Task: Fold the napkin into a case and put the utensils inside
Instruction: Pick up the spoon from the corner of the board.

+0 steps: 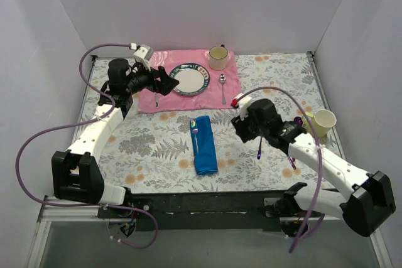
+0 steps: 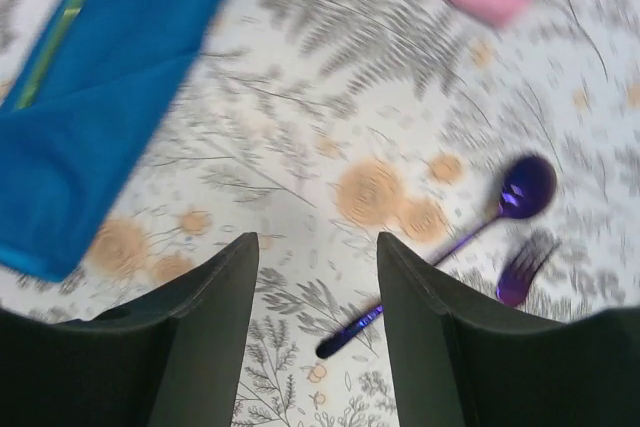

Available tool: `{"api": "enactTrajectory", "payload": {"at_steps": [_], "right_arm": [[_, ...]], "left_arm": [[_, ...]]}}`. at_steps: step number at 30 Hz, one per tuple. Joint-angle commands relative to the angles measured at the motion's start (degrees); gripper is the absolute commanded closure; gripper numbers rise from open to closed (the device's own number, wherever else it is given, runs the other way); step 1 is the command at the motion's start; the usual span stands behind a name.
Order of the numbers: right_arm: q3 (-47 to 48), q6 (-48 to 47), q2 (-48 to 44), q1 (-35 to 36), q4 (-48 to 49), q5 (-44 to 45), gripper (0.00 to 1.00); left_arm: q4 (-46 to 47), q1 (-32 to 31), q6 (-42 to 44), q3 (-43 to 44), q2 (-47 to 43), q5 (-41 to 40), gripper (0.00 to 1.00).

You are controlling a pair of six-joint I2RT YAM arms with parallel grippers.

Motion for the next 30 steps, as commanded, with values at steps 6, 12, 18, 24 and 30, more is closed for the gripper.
{"api": "enactTrajectory", "payload": {"at_steps": [6, 12, 18, 24, 30], "right_arm": [[2.2, 20.4, 9.7, -16.8, -7.5, 7.6, 0.50], [1.7, 22.1, 16.6, -19.6, -4.8, 9.4, 0.54], [3.1, 23.9, 23.5, -20.1, -2.4, 10.8, 0.61], [3.9, 24.8, 29.6, -20.5, -1.1, 11.9, 0.64], [5.2, 23.4, 30.7, -21.8, -2.2, 7.8, 0.96]], "left_arm": [[-1.3, 0.1, -10.9, 0.6, 0.9, -7.0, 0.02], [0.7, 0.1, -10.6, -1.8, -0.5, -7.7, 0.02], [1.5, 0.1, -9.9, -4.4, -1.9, -7.8, 0.02], [3.2, 0.1, -11.1, -5.5, -1.4, -7.1, 0.02], [0.8, 0.1, -9.5, -5.2, -1.2, -4.8, 0.02]]}}
